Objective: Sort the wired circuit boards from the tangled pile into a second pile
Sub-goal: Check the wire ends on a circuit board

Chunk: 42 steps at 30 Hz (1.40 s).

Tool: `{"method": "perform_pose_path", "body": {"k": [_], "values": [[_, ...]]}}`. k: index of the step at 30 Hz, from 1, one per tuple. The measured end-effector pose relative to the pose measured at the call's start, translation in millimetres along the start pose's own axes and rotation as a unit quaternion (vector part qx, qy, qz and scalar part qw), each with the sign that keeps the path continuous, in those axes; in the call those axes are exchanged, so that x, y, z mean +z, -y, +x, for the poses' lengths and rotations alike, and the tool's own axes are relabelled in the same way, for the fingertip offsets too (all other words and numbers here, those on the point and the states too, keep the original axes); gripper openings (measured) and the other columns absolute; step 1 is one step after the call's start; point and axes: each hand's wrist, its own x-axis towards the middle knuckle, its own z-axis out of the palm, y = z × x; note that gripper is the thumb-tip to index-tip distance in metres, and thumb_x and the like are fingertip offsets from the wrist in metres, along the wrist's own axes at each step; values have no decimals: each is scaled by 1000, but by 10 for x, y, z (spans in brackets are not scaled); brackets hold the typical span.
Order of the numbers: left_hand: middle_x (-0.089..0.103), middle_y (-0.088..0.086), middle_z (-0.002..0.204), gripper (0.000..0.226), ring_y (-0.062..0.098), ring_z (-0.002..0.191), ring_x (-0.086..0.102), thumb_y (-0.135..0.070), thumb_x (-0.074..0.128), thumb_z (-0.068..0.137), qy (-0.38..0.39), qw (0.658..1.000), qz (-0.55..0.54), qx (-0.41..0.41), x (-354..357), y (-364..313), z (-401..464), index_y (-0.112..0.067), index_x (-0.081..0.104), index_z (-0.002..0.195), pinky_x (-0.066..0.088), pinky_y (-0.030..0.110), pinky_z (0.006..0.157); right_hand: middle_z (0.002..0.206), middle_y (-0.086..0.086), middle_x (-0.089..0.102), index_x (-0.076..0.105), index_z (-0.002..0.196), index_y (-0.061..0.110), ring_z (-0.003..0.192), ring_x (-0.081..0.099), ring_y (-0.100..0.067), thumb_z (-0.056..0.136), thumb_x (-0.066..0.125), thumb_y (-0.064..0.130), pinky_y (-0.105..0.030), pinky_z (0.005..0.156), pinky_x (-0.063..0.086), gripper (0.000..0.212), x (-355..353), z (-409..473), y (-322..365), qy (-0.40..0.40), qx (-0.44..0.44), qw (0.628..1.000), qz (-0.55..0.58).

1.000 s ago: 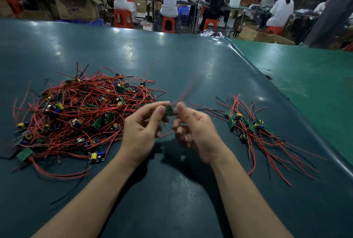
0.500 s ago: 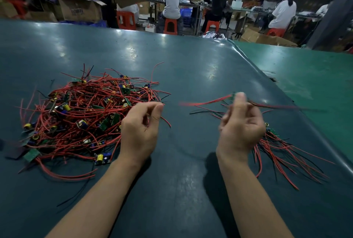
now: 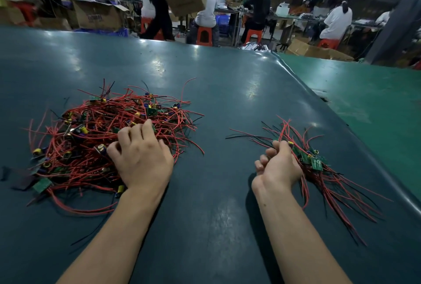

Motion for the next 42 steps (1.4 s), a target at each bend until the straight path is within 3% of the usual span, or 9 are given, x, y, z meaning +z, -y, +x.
{"method": "perform_pose_path", "body": {"k": [10,14,21,24,27,31,35,39,42], "values": [[68,5,106,37,30,110,43,-46,60,90,17,1000,1,-3,16,53,106,-22,67,117,25,46,90,45,7,44,55,73,11,35,34,-7,96,52,13,-17,35,25,23,-13,-6,-61,63,-15,996,-56],[69,2,99,22,30,106,46,-33,67,87,-76,995,-67,15,-18,11,52,-22,68,106,30,50,90,47,6,46,57,74,12,36,35,-7,96,54,15,-17,35,26,23,-11,9,-67,86,-20,993,-75],[70,3,101,16,28,95,61,-11,71,84,-135,902,-248,326,-86,-245,-137,-10,72,99,40,43,84,65,1,62,69,89,12,42,50,-9,85,61,49,-17,35,34,37,69,-249,-171,414,32,891,-185],[71,1,106,14,28,97,60,-8,71,84,-115,887,-247,373,-42,-291,-190,-12,74,97,43,42,87,63,0,63,67,83,8,46,54,-11,87,64,34,-20,36,40,27,59,-280,-198,433,-44,879,-197],[70,3,106,13,28,96,60,-9,73,83,-116,889,-272,349,-44,-282,-184,-10,75,96,44,39,88,67,1,67,69,81,8,46,57,-12,95,60,16,-20,36,41,19,56,-241,-164,380,-49,905,-182],[62,0,74,17,20,66,56,-25,68,88,-28,892,-352,283,-62,-308,-238,-10,68,80,50,38,63,69,0,68,73,80,9,46,59,-13,90,68,11,-20,37,42,12,65,-233,-153,349,-44,924,-146],[65,-7,80,49,10,65,62,-51,72,80,158,891,-416,88,-85,-315,-229,-18,63,115,52,27,65,68,-2,71,74,75,19,51,63,-14,88,72,14,-21,38,44,14,33,-258,-212,368,-94,906,-185],[73,-10,100,31,4,91,69,-27,75,83,192,844,-486,119,-100,-316,-217,-17,71,113,54,21,81,68,-6,72,75,76,15,55,65,-14,91,69,18,-23,40,46,16,26,-281,-239,382,-119,889,-223],[74,-7,91,20,5,83,70,-23,75,83,155,849,-495,102,-111,-317,-230,-16,75,102,53,19,76,66,-13,69,76,75,12,54,61,-16,91,69,21,-22,43,44,20,27,-259,-230,365,-138,891,-232]]}}
